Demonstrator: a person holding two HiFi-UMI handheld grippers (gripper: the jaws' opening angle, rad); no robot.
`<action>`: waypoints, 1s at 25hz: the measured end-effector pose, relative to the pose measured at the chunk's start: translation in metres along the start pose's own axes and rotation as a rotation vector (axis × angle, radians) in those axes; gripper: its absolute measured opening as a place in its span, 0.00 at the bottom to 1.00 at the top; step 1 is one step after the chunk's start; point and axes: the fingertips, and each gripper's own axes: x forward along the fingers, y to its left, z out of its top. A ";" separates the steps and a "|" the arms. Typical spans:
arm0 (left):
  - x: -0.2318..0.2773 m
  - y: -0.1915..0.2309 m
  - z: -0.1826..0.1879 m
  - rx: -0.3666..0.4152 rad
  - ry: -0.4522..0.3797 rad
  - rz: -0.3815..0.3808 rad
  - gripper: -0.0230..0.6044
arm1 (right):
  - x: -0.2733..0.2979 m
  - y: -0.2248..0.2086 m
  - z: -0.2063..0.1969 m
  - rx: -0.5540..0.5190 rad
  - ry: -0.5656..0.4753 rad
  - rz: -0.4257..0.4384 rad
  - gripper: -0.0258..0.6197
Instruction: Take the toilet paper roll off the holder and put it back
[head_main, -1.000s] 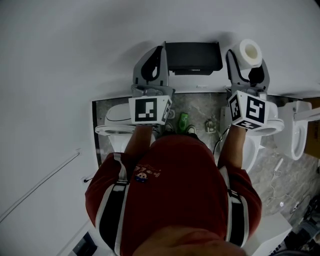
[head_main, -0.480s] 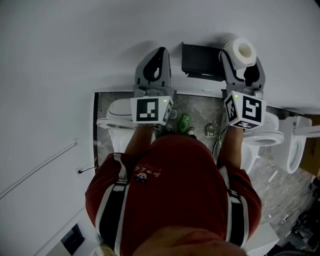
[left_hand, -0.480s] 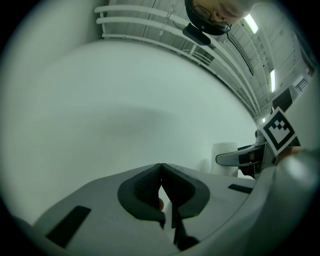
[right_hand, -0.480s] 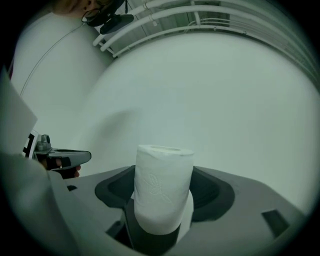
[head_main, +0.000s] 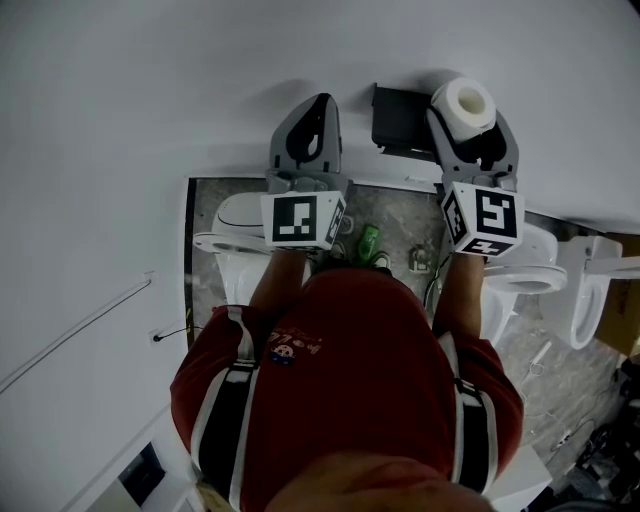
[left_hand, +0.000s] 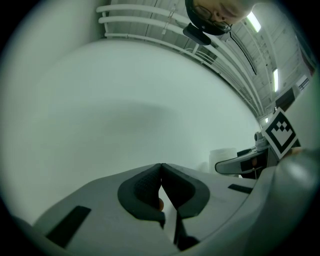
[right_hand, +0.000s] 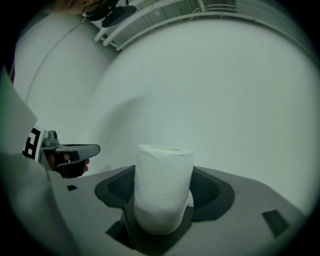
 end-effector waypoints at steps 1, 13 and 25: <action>0.000 0.000 -0.001 -0.004 0.001 -0.001 0.07 | 0.001 0.001 -0.002 -0.005 0.010 0.003 0.56; 0.001 -0.004 -0.007 -0.016 0.009 -0.012 0.07 | 0.008 0.009 -0.012 -0.089 0.099 0.004 0.57; 0.002 -0.004 -0.006 -0.013 0.003 -0.010 0.07 | 0.006 0.005 -0.009 -0.079 0.066 -0.009 0.68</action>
